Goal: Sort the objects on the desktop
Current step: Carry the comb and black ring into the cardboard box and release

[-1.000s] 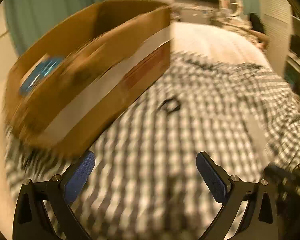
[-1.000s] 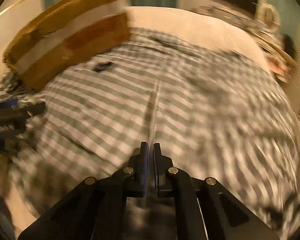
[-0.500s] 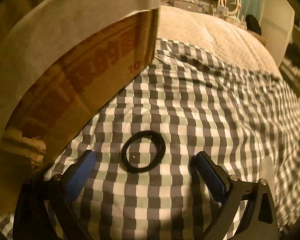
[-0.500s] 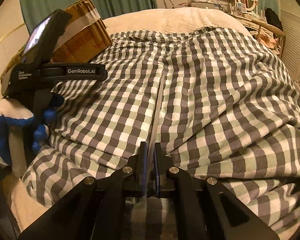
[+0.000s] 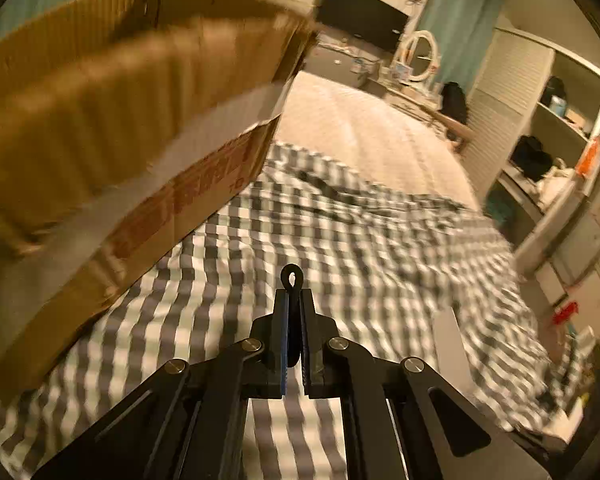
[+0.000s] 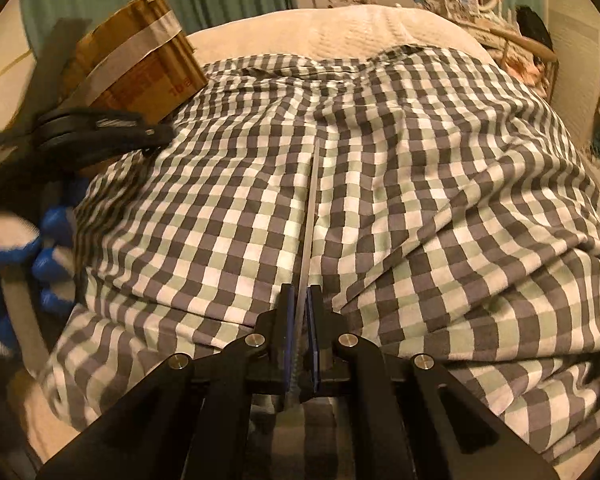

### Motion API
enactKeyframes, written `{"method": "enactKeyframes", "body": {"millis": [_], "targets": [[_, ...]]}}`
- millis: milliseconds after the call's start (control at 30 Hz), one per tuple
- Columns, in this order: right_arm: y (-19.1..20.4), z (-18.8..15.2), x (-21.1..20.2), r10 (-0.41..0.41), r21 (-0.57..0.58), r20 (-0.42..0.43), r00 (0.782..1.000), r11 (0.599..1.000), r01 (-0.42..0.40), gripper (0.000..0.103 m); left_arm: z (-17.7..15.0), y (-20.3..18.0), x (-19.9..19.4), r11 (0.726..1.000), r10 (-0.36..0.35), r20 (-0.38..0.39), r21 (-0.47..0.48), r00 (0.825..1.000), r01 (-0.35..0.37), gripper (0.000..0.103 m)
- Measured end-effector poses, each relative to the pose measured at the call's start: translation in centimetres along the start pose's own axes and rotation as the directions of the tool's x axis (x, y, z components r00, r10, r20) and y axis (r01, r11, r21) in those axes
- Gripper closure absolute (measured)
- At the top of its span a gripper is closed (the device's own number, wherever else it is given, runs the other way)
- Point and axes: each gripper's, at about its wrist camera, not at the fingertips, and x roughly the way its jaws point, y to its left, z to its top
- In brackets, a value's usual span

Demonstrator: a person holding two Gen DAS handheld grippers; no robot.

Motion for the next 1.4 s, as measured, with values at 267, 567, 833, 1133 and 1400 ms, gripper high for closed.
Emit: {"method": "enactKeyframes", "body": {"millis": [267, 567, 833, 1133, 1400], "targets": [[1.6, 0.2, -5.4, 0.045, 0.075, 0.062, 0.997, 0.996, -0.05, 0.099, -1.6, 1.0, -5.5, 1.0, 0.008, -0.026, -0.029, 1.0, -0.009, 0.098], [3.4, 1.8, -10.6, 0.078, 0.076, 0.11, 0.991, 0.993, -0.086, 0.1, -2.2, 0.4, -14.3, 1.0, 0.004, 0.027, -0.012, 1.0, -0.003, 0.098], [11.0, 8.4, -15.5, 0.164, -0.151, 0.208, 0.964, 0.979, -0.134, 0.1, 5.2, 3.5, -20.5, 1.0, 0.017, 0.185, -0.02, 0.983, -0.013, 0.098], [18.6, 18.3, -16.0, 0.286, -0.276, 0.255, 0.924, 0.937, -0.214, 0.1, 14.6, 9.2, -18.0, 0.98, 0.2, 0.189, -0.041, 0.961, -0.196, 0.098], [24.7, 25.3, -8.8, 0.239, -0.266, 0.191, 0.952, 0.946, -0.184, 0.087, 13.8, 11.7, -14.0, 0.95, 0.288, 0.068, 0.101, 0.955, -0.294, 0.012]]}}
